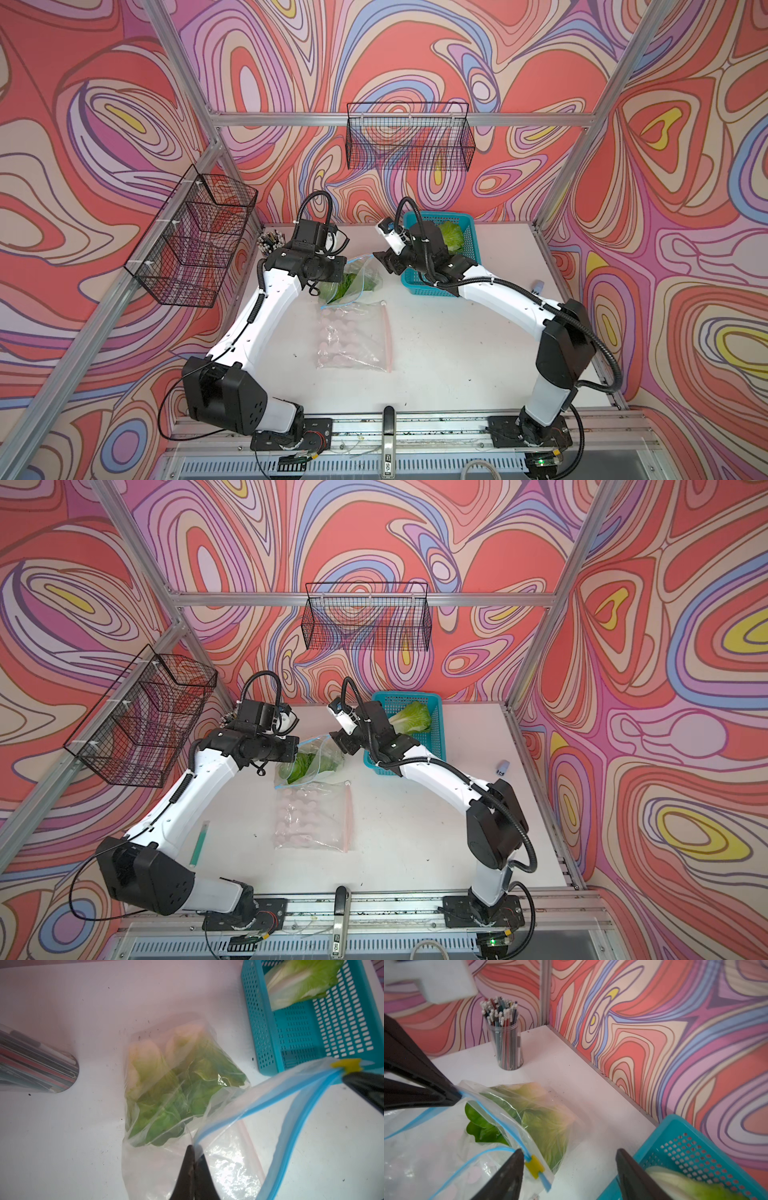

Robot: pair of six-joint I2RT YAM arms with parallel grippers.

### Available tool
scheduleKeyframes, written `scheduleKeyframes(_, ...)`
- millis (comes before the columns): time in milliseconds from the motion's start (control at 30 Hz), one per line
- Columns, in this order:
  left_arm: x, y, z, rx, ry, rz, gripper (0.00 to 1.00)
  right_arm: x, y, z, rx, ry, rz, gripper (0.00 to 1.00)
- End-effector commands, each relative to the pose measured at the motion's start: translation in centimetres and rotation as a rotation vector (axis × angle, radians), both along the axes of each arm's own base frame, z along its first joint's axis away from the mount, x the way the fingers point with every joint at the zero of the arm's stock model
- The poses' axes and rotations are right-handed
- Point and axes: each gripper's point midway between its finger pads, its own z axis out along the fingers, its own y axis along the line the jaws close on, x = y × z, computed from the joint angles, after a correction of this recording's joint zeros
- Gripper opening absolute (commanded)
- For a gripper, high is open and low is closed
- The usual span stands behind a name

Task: Open the zip-top bag and take out the chinese cabbages
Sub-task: Adjust the zipper food storage bag at the center of the board.

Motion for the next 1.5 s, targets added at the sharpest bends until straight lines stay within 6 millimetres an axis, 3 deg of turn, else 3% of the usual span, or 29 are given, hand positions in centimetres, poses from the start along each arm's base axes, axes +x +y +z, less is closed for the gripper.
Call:
scheduleKeyframes(0, 1.6, 0.1, 2.9, -0.048, -0.080, 0.080, 0.00, -0.4, -2.4, 6.7, 0.150, -0.128, -0.105, 0.83)
scheduleKeyframes(133, 2.4, 0.5, 5.2, -0.075, -0.130, 0.144, 0.00, -1.9, -3.7, 8.8, 0.209, -0.153, -0.113, 0.87)
scheduleKeyframes(367, 2.6, 1.6, 10.4, -0.140, -0.256, 0.248, 0.00, -3.5, -5.1, 9.9, 0.238, -0.159, -0.117, 0.87)
scheduleKeyframes(533, 0.5, 3.1, 14.5, -0.199, -0.371, 0.326, 0.00, -4.3, -5.8, 10.2, 0.252, -0.166, -0.120, 0.87)
scheduleKeyframes(767, -3.2, 6.0, 17.0, -0.192, -0.463, 0.432, 0.00, -4.9, -6.1, 10.1, 0.261, -0.158, -0.110, 0.87)
scheduleKeyframes(900, -4.9, 7.4, 16.1, -0.144, -0.435, 0.494, 0.00, -5.2, -5.9, 10.1, 0.273, -0.147, -0.096, 0.87)
scheduleKeyframes(1133, -5.4, 8.1, 11.4, -0.106, -0.349, 0.579, 0.00, -5.3, -5.5, 9.5, 0.280, -0.116, -0.079, 0.87)
scheduleKeyframes(1467, -3.6, 4.0, 4.9, -0.174, -0.248, 0.573, 0.00, -5.5, -3.1, 7.4, 0.334, 0.006, 0.005, 0.79)
